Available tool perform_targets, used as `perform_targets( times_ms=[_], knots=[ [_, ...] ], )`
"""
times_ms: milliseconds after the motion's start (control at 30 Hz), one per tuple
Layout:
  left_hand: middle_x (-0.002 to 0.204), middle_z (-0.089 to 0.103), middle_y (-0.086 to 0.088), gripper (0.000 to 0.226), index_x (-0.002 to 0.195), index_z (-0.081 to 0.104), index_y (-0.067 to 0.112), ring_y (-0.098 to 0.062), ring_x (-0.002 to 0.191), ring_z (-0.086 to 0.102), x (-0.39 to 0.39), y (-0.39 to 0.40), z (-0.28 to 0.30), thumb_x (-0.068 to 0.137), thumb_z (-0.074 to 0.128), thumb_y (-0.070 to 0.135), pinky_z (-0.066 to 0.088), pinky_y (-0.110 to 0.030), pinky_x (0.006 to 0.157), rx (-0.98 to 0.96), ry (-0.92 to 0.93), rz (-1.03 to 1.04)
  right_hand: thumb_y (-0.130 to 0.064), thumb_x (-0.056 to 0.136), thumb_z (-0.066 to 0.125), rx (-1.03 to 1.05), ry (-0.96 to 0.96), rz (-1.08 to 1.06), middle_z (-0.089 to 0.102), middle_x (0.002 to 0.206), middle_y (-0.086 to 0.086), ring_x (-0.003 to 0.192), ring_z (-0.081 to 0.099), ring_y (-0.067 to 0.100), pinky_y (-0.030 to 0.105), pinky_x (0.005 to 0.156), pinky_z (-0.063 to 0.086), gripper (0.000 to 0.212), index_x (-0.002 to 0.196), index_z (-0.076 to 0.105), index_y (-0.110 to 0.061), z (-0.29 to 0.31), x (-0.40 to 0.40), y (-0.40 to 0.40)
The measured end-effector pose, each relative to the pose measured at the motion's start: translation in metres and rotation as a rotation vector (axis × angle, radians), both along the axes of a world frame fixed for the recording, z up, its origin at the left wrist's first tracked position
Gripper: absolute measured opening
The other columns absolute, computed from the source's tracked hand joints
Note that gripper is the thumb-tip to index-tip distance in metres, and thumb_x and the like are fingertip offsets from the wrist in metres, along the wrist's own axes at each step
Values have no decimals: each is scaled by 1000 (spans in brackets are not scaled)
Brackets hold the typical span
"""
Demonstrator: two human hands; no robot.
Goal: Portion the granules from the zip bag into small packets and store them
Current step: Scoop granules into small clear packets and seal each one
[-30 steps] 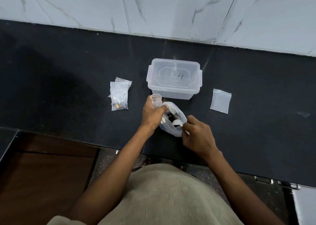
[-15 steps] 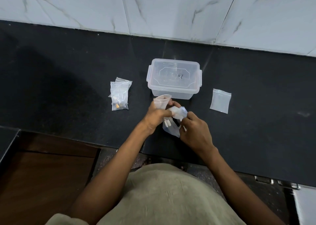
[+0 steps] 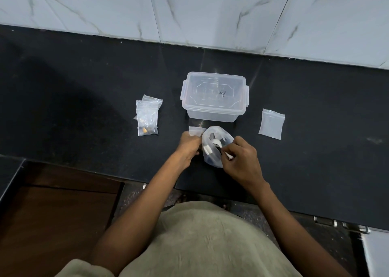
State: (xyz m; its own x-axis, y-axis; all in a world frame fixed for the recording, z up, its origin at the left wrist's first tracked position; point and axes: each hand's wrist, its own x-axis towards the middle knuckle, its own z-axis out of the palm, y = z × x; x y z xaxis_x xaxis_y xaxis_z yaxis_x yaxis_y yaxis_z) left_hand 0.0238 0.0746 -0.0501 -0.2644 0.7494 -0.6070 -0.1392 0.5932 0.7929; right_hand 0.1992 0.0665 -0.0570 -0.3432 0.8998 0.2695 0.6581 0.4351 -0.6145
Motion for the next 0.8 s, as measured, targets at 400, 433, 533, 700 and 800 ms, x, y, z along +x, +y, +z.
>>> perform_targets(
  times_ms=[400,433,533,700,800],
  knots=[
    [73,69,4,15,88,74,17,-5,58,57,-4,10,-5,95,63,9,46,-17,51,155,83,192,-1,74,73,-123,-209,40,53,72,2,56,47,20,25,51,33,4,71,72,-4,4,5,6],
    [76,70,3,13,92,74,17,-6,60,59,-4,9,-4,95,63,10,47,-18,51,130,80,186,-2,74,73,-119,-212,40,52,72,1,56,46,20,24,50,32,4,71,72,-4,4,5,6],
    [83,70,-4,17,100,75,11,-16,70,59,-6,10,-7,93,59,12,43,-27,55,82,48,125,-3,75,74,-109,-212,22,54,74,3,56,49,21,29,50,40,3,73,72,-3,4,3,5],
    [66,55,1,20,87,72,20,-10,52,42,-3,4,-4,99,58,26,29,-21,43,126,-79,97,2,72,74,-64,-165,-60,52,74,7,51,48,24,33,44,42,9,70,66,-1,2,-5,-1],
    [76,72,8,21,103,73,13,-3,62,64,4,-1,1,91,72,30,45,-14,50,164,-59,-2,2,73,75,-50,-146,-53,51,73,8,49,46,24,32,42,42,12,69,64,-1,2,-11,-3]
  ],
)
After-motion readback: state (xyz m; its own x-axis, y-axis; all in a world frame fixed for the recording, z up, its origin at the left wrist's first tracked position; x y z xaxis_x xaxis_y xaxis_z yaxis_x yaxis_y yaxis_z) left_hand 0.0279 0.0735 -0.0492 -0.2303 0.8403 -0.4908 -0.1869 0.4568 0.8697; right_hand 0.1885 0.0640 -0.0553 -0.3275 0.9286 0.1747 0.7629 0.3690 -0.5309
